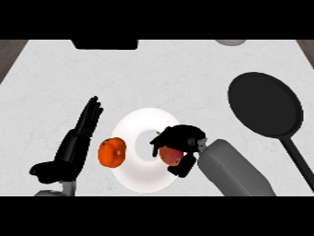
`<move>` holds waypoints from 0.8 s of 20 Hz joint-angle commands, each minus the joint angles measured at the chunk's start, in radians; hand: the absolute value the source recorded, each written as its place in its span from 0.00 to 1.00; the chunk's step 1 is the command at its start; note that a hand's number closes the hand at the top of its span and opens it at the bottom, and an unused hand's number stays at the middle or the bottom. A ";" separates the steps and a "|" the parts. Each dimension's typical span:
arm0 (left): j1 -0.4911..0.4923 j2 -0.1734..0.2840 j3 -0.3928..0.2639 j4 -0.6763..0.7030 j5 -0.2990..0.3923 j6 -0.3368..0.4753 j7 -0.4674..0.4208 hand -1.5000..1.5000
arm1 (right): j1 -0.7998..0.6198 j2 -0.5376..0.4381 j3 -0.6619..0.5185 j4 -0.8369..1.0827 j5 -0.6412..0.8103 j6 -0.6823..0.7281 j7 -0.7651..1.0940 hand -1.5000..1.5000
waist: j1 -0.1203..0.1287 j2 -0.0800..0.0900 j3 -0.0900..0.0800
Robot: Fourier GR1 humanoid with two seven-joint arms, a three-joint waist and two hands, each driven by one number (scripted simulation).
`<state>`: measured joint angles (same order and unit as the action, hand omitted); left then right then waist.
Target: Pick the pear from the plate and place it in the pan
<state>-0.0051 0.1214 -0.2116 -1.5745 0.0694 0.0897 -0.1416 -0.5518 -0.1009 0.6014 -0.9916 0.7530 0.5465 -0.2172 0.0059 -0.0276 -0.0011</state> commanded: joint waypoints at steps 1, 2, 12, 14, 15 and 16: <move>-0.009 -0.007 0.007 0.018 -0.004 -0.017 -0.008 0.50 | 0.048 -0.004 0.015 0.041 0.059 -0.034 -0.027 1.00 | -0.002 0.028 0.001; -0.015 0.008 0.014 -0.010 -0.006 -0.021 0.036 0.50 | 0.021 0.020 -0.008 0.077 0.076 -0.079 -0.042 1.00 | 0.000 0.028 0.001; 0.016 0.014 0.054 -0.012 0.004 0.008 0.017 0.50 | 0.068 0.091 -0.281 -0.108 0.200 -0.567 0.611 1.00 | -0.055 0.006 -0.001; 0.013 -0.004 0.035 -0.025 0.005 0.013 0.039 0.50 | 0.073 0.095 -0.253 -0.177 0.292 -0.663 0.687 1.00 | -0.050 0.007 -0.001; 0.026 0.000 0.035 0.002 0.003 0.003 0.023 0.50 | 0.089 0.100 -0.220 -0.246 0.318 -0.687 0.731 1.00 | -0.056 0.005 -0.002; 0.016 -0.011 0.023 -0.024 -0.004 0.014 0.036 0.50 | 0.080 0.100 -0.205 -0.272 0.349 -0.717 0.788 1.00 | -0.041 0.008 0.000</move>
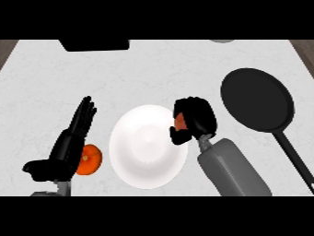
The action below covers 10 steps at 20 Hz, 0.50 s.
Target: Pick the pear from the plate and place it in the pan
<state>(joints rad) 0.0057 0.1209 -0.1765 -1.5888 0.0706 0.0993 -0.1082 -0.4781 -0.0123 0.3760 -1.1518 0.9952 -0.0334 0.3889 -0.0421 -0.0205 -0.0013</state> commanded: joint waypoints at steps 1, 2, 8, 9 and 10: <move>-0.025 -0.009 0.003 0.011 -0.004 0.007 0.006 0.50 | 0.040 0.012 0.034 -0.154 0.145 -0.186 0.188 1.00 | -0.001 0.004 0.000; -0.004 -0.021 -0.012 0.031 -0.013 0.005 -0.032 0.50 | 0.009 0.012 0.047 -0.211 0.149 -0.178 0.253 1.00 | 0.008 0.005 -0.001; -0.010 -0.013 0.000 0.021 -0.004 -0.016 -0.031 0.50 | 0.098 0.012 0.093 -0.478 0.228 -0.172 0.482 1.00 | 0.029 0.015 0.001; 0.027 0.012 -0.003 -0.027 0.020 -0.056 -0.026 0.50 | 0.158 0.012 0.067 -0.501 0.226 -0.211 0.444 1.00 | 0.032 0.015 0.001; -0.065 -0.002 0.037 0.058 0.009 -0.024 -0.011 0.50 | 0.133 0.002 0.007 -0.496 0.217 -0.205 0.433 1.00 | 0.027 0.019 0.001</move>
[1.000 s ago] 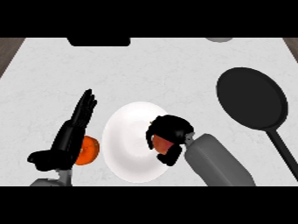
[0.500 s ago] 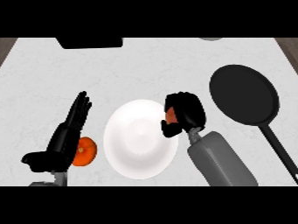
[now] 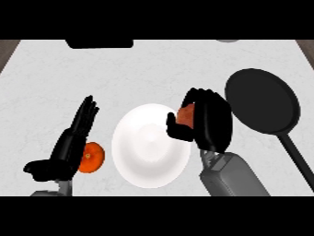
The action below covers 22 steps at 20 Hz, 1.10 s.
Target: Pick the pear from the plate and place it in the pan
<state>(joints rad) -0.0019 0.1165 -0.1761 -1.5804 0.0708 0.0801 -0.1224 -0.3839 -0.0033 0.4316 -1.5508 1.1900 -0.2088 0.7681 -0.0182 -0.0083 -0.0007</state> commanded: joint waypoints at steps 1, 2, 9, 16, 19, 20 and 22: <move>-0.070 -0.050 -0.022 0.054 -0.048 0.045 0.008 0.50 | 0.037 0.003 -0.030 -0.052 0.026 -0.097 0.080 1.00 | 0.011 0.008 0.001; -0.062 -0.021 -0.010 -0.009 -0.023 0.020 0.060 0.50 | 0.032 -0.027 -0.118 -0.086 -0.031 -0.073 0.019 1.00 | 0.012 0.007 0.001; 0.014 -0.016 -0.027 -0.099 -0.031 0.006 0.081 0.50 | 0.100 -0.099 -0.275 -0.007 -0.121 -0.226 -0.113 1.00 | 0.021 0.007 0.001; -0.090 -0.025 0.024 0.039 -0.013 -0.022 0.033 0.50 | 0.019 -0.236 -0.442 0.309 -0.146 -0.422 -0.326 1.00 | 0.026 0.014 0.001; -0.017 -0.023 0.004 -0.014 -0.026 -0.026 0.017 0.50 | -0.010 -0.236 -0.482 0.420 -0.147 -0.538 -0.395 1.00 | 0.031 0.012 0.001; -0.037 -0.058 -0.030 0.009 -0.061 0.007 0.012 0.50 | -0.040 -0.264 -0.547 0.449 -0.267 -0.593 -0.466 1.00 | 0.036 0.016 0.003; -0.041 -0.002 0.039 0.030 -0.008 -0.052 -0.014 0.50 | -0.094 -0.295 -0.591 0.527 -0.345 -0.606 -0.533 1.00 | 0.037 0.016 0.002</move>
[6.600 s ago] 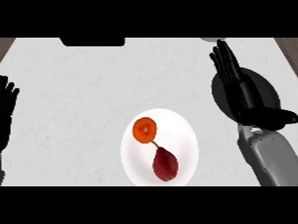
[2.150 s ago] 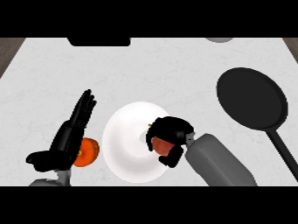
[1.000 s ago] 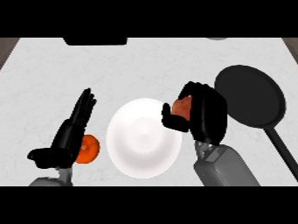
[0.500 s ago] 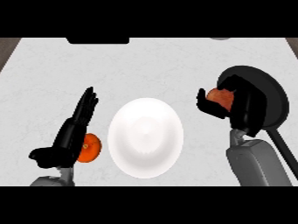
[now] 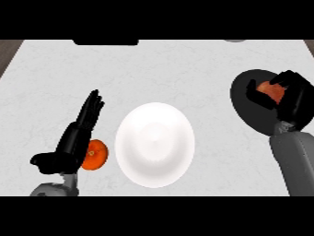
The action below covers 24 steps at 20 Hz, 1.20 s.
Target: Pick the pear from the plate and place it in the pan
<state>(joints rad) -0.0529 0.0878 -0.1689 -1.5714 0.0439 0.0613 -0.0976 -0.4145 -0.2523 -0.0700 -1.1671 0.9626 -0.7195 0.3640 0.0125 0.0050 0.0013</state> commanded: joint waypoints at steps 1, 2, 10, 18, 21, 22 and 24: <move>0.039 -0.014 -0.037 -0.028 -0.027 0.006 0.012 0.50 | -0.099 -0.050 -0.106 0.228 -0.134 -0.121 -0.169 1.00 | 0.010 0.001 0.001; 0.040 0.000 -0.027 -0.049 -0.003 -0.017 0.022 0.50 | -0.143 -0.095 -0.139 0.277 -0.167 -0.112 -0.206 1.00 | 0.018 0.004 0.001; -0.031 -0.019 -0.010 -0.012 -0.010 -0.005 0.045 0.50 | -0.256 -0.183 -0.235 0.619 -0.343 0.048 -0.410 1.00 | 0.027 0.012 0.002; -0.066 -0.025 0.000 0.008 -0.007 -0.013 0.020 0.50 | -0.367 -0.189 -0.244 0.844 -0.379 0.365 -0.438 0.00 | 0.050 0.022 0.004; -0.041 -0.028 -0.025 0.026 -0.027 -0.018 0.007 0.50 | -0.408 -0.190 -0.276 0.888 -0.392 0.315 -0.514 0.00 | 0.055 0.024 0.004; -0.035 -0.044 -0.037 0.037 -0.043 -0.002 -0.005 0.50 | -0.369 -0.154 -0.295 0.871 -0.412 0.249 -0.593 0.00 | 0.046 0.022 0.004; -0.054 -0.030 0.001 0.032 -0.006 -0.020 0.004 0.50 | -0.387 -0.155 -0.362 0.828 -0.484 0.235 -0.645 0.00 | 0.038 0.020 0.004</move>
<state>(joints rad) -0.0874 0.0631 -0.1839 -1.5610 0.0270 0.0440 -0.0886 -0.7777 -0.4258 -0.3603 -0.3316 0.5526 -0.4533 -0.1808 0.0585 0.0251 0.0055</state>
